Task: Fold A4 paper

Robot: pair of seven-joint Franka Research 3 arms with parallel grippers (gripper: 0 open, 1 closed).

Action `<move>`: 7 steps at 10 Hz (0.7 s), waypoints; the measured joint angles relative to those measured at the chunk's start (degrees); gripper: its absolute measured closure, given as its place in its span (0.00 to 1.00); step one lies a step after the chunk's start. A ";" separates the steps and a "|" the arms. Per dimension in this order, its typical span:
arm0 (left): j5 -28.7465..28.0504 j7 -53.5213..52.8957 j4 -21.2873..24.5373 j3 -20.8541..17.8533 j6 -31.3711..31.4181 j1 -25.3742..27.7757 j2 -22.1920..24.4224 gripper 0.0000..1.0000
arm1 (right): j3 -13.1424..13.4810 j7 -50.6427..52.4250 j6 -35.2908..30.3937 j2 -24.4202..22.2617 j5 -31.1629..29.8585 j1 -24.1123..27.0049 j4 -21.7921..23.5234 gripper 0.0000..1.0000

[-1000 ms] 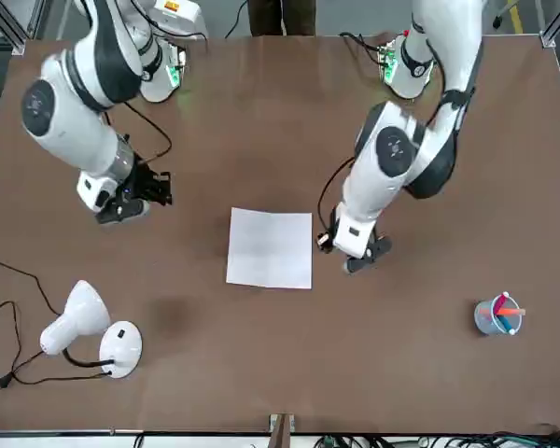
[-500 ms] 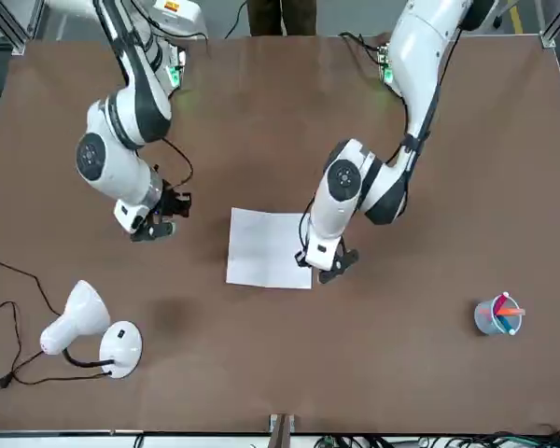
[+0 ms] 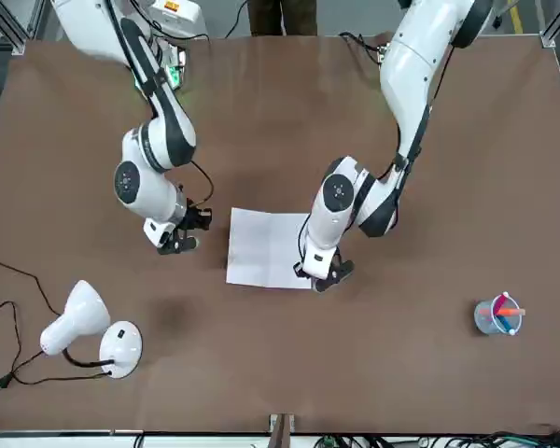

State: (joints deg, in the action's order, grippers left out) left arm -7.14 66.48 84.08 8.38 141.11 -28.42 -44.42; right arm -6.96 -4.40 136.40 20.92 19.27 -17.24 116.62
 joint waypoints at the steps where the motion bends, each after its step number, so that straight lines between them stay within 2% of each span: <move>1: -0.27 0.02 -0.05 -0.27 0.85 -0.38 -0.87 0.99 | -0.01 0.00 1.80 1.46 0.10 -1.10 0.00 0.98; 7: -2.35 0.18 -0.23 -0.58 5.20 -0.99 -5.76 0.99 | 0.20 0.91 6.11 6.16 0.17 -1.70 -0.15 0.98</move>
State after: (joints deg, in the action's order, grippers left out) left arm -9.49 66.66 83.85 7.79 146.31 -29.41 -50.18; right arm -6.77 -3.49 142.50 27.07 19.44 -18.94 116.48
